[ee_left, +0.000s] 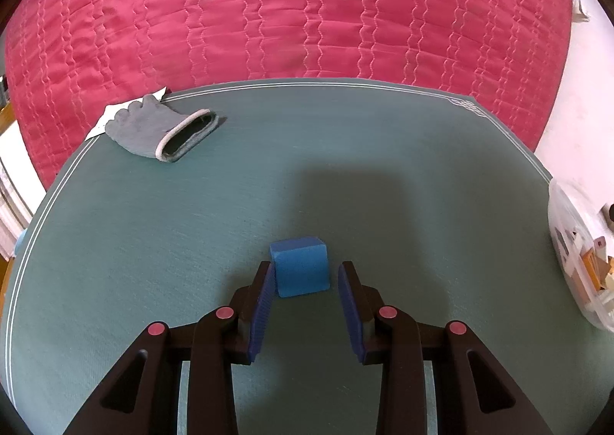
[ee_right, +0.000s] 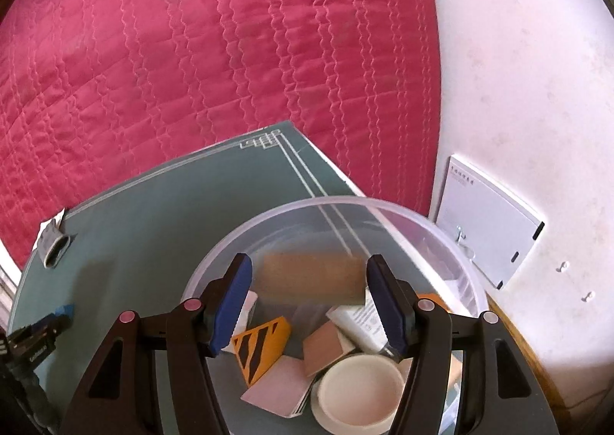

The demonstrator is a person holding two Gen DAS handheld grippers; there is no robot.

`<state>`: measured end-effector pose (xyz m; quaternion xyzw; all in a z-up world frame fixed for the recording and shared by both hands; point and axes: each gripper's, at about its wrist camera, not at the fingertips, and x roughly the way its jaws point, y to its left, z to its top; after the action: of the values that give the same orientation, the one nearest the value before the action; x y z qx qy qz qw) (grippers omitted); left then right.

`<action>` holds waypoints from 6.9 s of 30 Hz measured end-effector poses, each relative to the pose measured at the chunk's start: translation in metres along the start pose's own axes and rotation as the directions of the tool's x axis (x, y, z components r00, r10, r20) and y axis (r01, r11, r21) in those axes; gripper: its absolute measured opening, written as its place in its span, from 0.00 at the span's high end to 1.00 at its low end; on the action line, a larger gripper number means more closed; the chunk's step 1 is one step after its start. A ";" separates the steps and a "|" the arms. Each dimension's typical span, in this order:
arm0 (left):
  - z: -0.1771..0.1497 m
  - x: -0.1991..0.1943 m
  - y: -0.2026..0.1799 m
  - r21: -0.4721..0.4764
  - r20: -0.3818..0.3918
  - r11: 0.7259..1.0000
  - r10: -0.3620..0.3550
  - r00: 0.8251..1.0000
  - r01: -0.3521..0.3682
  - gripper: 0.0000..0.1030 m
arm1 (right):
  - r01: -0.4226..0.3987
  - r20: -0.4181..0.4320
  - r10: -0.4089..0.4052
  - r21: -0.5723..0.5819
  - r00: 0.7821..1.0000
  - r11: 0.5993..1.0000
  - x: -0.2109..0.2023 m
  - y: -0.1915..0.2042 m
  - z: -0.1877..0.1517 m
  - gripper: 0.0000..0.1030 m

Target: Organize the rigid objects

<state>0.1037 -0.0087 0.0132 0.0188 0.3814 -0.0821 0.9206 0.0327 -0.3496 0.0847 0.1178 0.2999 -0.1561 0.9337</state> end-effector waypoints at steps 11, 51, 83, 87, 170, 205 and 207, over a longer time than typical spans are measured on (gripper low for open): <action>0.000 0.001 0.006 -0.024 -0.007 0.999 -0.044 0.999 0.044 0.65 | 0.023 0.047 -0.021 -0.034 0.999 0.999 -0.019 0.000 -0.027 0.38; 0.006 0.015 -0.001 -0.034 -0.039 0.999 0.021 0.999 -0.022 0.68 | -0.080 0.089 0.088 -0.086 0.992 0.993 -0.055 0.003 -0.067 0.38; 0.011 -0.047 -0.205 0.255 -0.040 0.908 -0.333 0.942 0.331 0.68 | 0.012 0.137 -0.028 0.118 0.990 0.993 -0.060 -0.074 -0.052 0.38; 0.016 -0.048 -0.220 0.269 -0.045 0.894 -0.359 0.932 0.358 0.68 | 0.009 0.138 -0.027 0.128 0.990 0.992 -0.061 -0.076 -0.053 0.38; -0.016 -0.067 -0.217 0.336 0.181 0.941 -0.092 0.979 0.026 0.01 | 0.028 0.082 -0.034 0.068 0.996 0.997 -0.072 -0.081 -0.065 0.03; -0.024 -0.073 -0.224 0.363 0.171 0.932 -0.096 0.981 0.028 0.01 | 0.079 0.116 -0.072 -0.063 0.991 0.995 -0.089 -0.065 -0.075 0.02; -0.024 -0.073 -0.224 0.364 0.170 0.931 -0.096 0.981 0.028 0.01 | 0.080 0.117 -0.071 -0.067 0.991 0.995 -0.089 -0.063 -0.075 0.02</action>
<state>-0.0013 -0.2174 0.0537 0.1669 0.2732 -0.1811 0.9299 -0.0977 -0.3649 0.0706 0.0636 0.2557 -0.1870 0.9464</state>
